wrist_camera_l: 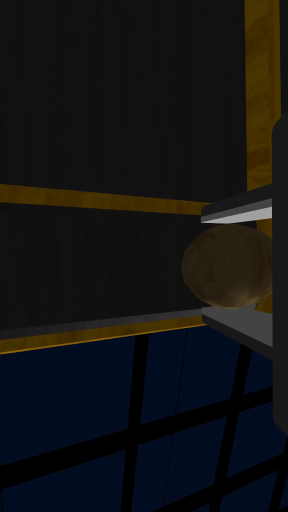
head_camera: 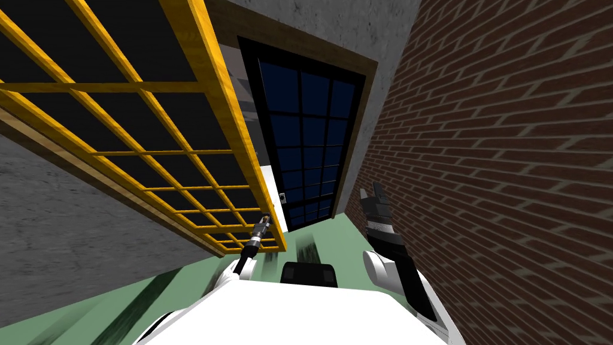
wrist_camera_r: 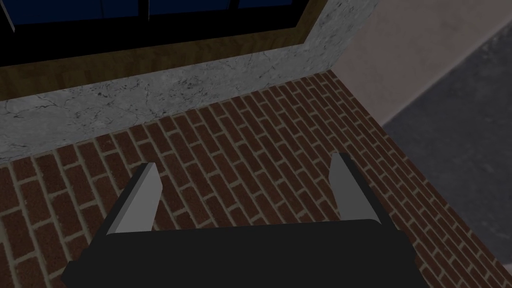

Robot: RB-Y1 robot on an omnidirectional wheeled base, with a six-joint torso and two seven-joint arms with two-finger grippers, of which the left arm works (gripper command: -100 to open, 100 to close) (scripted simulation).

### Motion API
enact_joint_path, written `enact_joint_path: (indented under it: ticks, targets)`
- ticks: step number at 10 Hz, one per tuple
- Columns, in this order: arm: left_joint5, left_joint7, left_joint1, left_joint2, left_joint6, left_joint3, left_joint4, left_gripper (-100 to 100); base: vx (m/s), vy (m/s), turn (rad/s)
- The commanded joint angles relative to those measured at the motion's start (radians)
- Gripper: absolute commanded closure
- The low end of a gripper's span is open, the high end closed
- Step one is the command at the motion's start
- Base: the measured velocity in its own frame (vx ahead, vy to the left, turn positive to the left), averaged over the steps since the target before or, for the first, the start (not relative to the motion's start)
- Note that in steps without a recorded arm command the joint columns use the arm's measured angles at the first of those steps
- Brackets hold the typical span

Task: Pull the door open

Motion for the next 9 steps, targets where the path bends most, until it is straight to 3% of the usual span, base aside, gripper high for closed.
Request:
enact_joint_path:
  ticks: [1, 6, 9]
  targets:
    - [0.0, 0.001, 0.001, -0.001, -0.001, 0.0, 0.0, 100, -0.006, -0.002, 0.005]
    - [0.015, 0.078, 0.003, 0.001, 0.001, -0.006, -0.001, 100, -0.011, 0.007, -0.024]
    - [0.032, 0.158, 0.004, 0.003, 0.002, -0.012, -0.003, 100, -0.022, 0.012, -0.045]
